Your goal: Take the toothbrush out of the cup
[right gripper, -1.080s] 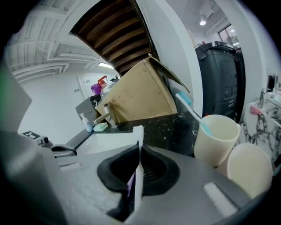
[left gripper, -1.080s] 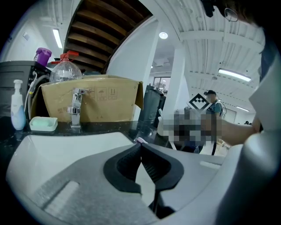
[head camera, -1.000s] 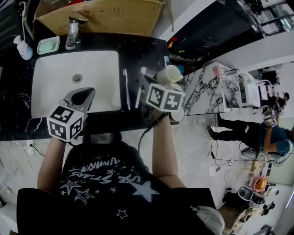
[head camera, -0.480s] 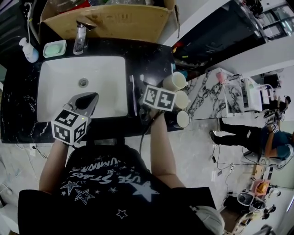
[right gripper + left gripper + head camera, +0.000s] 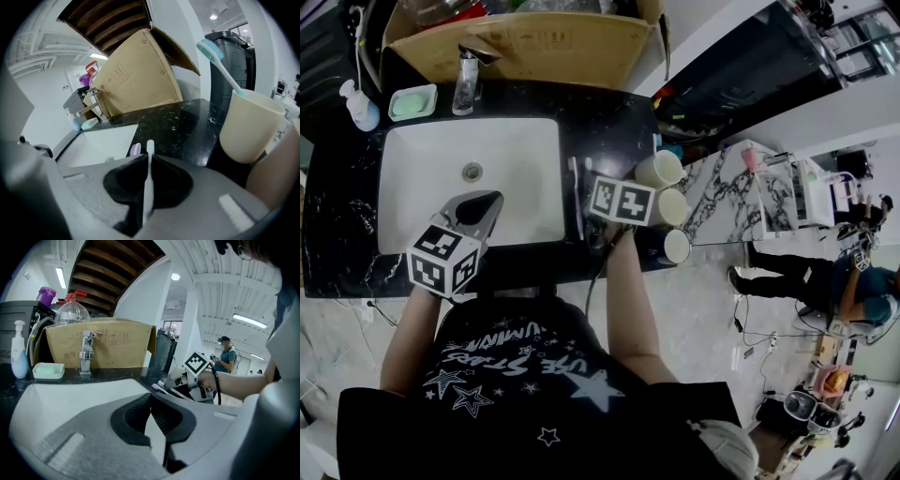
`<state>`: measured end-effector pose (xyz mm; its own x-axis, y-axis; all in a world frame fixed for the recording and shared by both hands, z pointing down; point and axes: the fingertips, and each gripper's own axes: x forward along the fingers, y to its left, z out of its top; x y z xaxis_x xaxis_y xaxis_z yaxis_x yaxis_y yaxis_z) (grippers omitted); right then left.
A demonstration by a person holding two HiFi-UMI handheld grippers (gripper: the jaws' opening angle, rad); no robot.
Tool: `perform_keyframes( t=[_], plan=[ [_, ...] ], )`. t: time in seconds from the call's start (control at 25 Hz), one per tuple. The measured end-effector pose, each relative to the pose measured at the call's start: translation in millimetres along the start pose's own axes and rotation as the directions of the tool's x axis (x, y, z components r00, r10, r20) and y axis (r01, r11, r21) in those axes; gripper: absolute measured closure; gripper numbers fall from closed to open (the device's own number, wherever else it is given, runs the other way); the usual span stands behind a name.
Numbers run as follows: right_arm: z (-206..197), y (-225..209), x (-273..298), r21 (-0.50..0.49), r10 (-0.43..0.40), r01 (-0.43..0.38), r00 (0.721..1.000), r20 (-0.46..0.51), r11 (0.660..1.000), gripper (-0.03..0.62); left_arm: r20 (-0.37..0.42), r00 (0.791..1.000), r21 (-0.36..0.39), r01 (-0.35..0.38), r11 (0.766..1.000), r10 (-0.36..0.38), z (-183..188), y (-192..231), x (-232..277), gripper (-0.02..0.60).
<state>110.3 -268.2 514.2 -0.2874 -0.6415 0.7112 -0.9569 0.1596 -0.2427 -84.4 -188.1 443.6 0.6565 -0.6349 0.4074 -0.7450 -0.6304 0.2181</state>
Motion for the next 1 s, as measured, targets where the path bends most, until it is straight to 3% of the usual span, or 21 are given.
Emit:
perform_keyframes(
  t=[0.28, 0.6, 1.0],
  plan=[
    [0.4, -2.0, -1.1, -0.032, -0.027, 0.027, 1.0, 0.004, 0.999, 0.562, -0.005, 1.0, -0.001, 0.005, 1.0, -0.005, -1.0, -0.5, 1.0, 0.572],
    [16.2, 2.0, -19.0, -0.052, -0.001, 0.005, 0.998, 0.07, 0.999, 0.529, -0.006, 1.0, 0.004, 0.008, 1.0, -0.008, 1.2, -4.4, 5.0, 0.572],
    [50.8, 4.5, -70.8, -0.111, 0.033, -0.011, 0.98, 0.199, 0.994, 0.439, 0.013, 1.0, 0.015, 0.017, 1.0, -0.017, 13.4, -20.9, 18.8, 0.572]
  ],
)
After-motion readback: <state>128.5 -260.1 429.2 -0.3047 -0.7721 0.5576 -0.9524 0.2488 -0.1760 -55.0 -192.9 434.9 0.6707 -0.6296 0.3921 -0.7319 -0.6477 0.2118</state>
